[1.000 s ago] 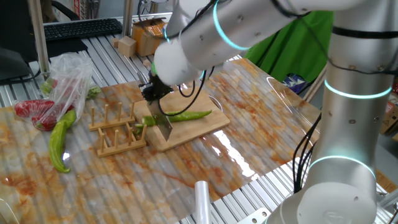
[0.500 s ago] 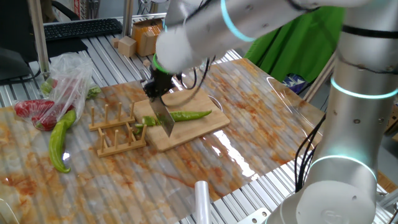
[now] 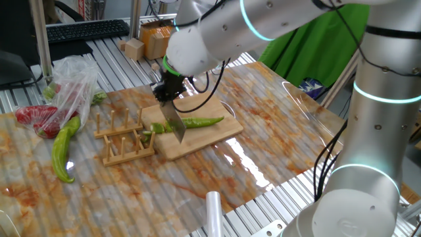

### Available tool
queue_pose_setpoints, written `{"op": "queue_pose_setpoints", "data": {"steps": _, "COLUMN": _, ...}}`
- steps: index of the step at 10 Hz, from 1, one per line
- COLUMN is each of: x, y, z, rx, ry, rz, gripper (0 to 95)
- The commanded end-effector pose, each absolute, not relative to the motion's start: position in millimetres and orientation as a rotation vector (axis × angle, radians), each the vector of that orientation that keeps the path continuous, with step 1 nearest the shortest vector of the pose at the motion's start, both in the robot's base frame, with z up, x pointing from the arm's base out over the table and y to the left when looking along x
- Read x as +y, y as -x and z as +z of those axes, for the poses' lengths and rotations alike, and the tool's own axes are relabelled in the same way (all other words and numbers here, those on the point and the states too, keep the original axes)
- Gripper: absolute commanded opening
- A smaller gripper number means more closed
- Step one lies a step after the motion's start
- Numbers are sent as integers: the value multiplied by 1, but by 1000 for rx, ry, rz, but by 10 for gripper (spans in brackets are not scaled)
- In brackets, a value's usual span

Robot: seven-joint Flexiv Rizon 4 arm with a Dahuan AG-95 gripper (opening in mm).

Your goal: Chop the chili peppers

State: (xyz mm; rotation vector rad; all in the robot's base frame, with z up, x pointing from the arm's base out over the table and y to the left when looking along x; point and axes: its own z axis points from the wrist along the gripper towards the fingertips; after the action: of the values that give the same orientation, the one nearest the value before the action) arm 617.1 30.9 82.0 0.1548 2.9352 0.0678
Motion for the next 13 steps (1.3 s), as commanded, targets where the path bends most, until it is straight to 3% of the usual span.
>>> {"op": "queue_pose_setpoints", "data": {"steps": 1, "x": 27, "y": -618, "z": 82, "rx": 2933, "ry": -148, "rz": 67, "gripper": 0}}
{"op": "queue_pose_setpoints", "data": {"steps": 13, "x": 20, "y": -607, "z": 82, "rx": 2929, "ry": -140, "rz": 66, "gripper": 0}}
